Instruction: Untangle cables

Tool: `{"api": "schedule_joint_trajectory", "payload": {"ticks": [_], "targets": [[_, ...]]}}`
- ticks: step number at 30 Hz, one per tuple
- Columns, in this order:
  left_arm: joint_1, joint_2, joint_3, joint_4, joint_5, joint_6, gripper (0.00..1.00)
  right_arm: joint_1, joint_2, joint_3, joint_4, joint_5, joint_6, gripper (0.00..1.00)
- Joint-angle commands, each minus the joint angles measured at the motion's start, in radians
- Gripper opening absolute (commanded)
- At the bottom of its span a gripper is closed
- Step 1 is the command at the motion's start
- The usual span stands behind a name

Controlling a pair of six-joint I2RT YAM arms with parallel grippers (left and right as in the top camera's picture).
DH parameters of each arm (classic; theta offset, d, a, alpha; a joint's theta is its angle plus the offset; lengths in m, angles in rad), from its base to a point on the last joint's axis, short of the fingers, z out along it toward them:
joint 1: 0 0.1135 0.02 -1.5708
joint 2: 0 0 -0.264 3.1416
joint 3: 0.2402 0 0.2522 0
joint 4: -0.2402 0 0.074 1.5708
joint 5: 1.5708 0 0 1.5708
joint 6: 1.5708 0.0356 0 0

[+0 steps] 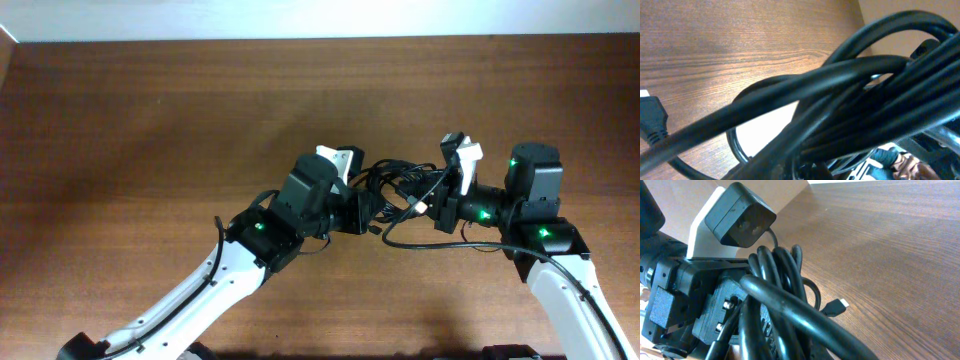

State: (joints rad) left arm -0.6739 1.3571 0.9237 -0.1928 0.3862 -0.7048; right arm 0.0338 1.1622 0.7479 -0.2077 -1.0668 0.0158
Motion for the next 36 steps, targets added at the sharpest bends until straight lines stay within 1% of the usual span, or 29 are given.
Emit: {"api": "schedule_joint_trajectory", "payload": {"ticks": [1,5,11,15,20,23,24,29,30,32,33,34,36], "targets": [[-0.012,0.0,0.005,-0.007,0.043,0.013,0.0,-0.002,-0.006,0.003,0.008,-0.018,-0.005,0.04],[-0.012,0.0,0.005,-0.01,0.044,0.013,0.0,-0.002,-0.006,0.003,0.008,-0.018,-0.005,0.04],[-0.012,0.0,0.005,-0.041,0.044,0.013,0.09,-0.002,-0.006,0.003,0.008,-0.018,-0.005,0.04],[-0.012,-0.002,0.005,-0.056,0.045,0.013,0.09,-0.002,-0.006,0.003,0.008,-0.017,-0.006,0.04],[-0.012,-0.047,0.005,-0.055,0.043,0.019,0.2,-0.002,-0.006,0.003,-0.006,0.005,-0.013,0.04],[-0.011,-0.071,0.005,-0.056,0.037,0.03,0.23,-0.002,-0.006,0.003,-0.006,0.005,-0.012,0.04],[-0.011,-0.071,0.005,-0.056,0.037,0.048,0.23,-0.002,-0.006,0.003,-0.006,0.005,-0.012,0.04],[-0.011,-0.071,0.005,-0.071,0.037,0.051,0.21,-0.002,-0.006,0.003,-0.006,0.005,-0.012,0.04],[-0.011,-0.071,0.005,-0.071,0.037,0.051,0.17,-0.002,-0.006,0.003,-0.006,0.005,-0.012,0.04],[-0.011,-0.071,0.005,-0.071,0.037,0.051,0.05,-0.002,-0.006,0.003,-0.006,0.005,-0.012,0.04],[-0.011,-0.071,0.005,-0.071,0.036,0.051,0.02,-0.002,-0.006,0.003,-0.006,0.005,-0.012,0.04],[-0.011,-0.071,0.005,-0.071,0.035,0.051,0.0,-0.002,-0.006,0.003,-0.006,0.005,-0.012,0.04],[-0.011,-0.071,0.005,-0.072,0.023,0.051,0.0,-0.002,-0.006,0.003,-0.006,0.005,-0.012,0.04]]}}
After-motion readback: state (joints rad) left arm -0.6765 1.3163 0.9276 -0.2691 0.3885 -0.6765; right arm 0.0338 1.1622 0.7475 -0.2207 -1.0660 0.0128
